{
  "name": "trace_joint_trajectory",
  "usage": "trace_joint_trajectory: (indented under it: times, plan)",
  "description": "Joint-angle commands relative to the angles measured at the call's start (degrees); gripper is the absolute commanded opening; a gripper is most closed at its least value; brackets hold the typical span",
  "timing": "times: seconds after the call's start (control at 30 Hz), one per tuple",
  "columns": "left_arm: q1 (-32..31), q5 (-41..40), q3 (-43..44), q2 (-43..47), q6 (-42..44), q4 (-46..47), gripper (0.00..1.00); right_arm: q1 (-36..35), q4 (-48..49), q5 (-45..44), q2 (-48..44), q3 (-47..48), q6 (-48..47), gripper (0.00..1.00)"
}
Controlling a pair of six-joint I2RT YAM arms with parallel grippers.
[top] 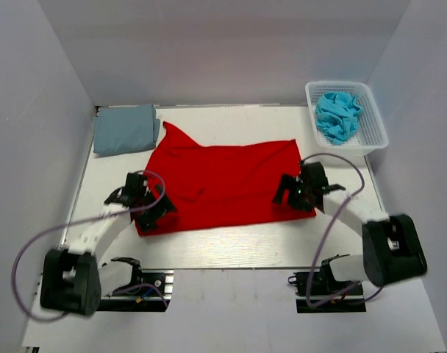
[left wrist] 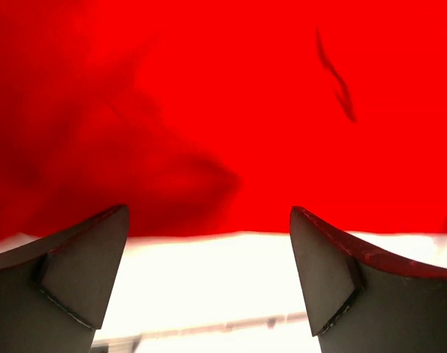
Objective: Fold and stack the t-shirts
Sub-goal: Fold the flattened tshirt in 1/3 of the way
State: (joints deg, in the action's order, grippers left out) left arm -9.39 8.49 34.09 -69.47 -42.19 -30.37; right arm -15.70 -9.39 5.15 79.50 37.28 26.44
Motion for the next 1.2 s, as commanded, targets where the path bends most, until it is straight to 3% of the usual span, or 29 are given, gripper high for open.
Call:
trace_joint_trajectory:
  times: [0.0, 0.03, 0.13, 0.37, 0.53, 0.77, 1.17]
  plan:
    - [-1.0, 3.7, -2.0, 14.3, -2.4, -12.2, 1.0, -3.8, -12.3, 3.3, -8.1, -5.5, 2.0, 0.9]
    - [-1.0, 8.3, -1.5, 20.8, -2.9, -11.4, 1.0, -5.1, -14.1, 3.3, -9.7, -4.9, 2.1, 0.9]
    - [-1.0, 12.0, 0.3, 23.7, -3.5, -7.8, 1.0, -6.4, -16.9, 1.7, -15.7, -1.8, 1.4, 0.9]
    - [-3.4, 11.5, 11.4, 6.3, 9.0, -6.7, 1.0, -6.4, -17.6, -4.9, -13.3, 8.9, -0.1, 0.9]
    - [-6.0, 10.9, 11.5, 1.2, 9.0, -6.2, 0.97, -6.2, -18.3, -9.5, -10.2, 10.7, 0.9, 0.9]
    - [-8.7, 7.9, 10.1, -4.9, 5.8, 0.3, 0.97, -6.2, -15.8, -5.9, -6.6, 9.3, 2.3, 0.9]
    - [-10.4, 4.2, 10.2, -12.9, 1.1, 8.7, 0.93, -5.8, -16.9, -8.4, -6.3, 11.3, 0.9, 0.9]
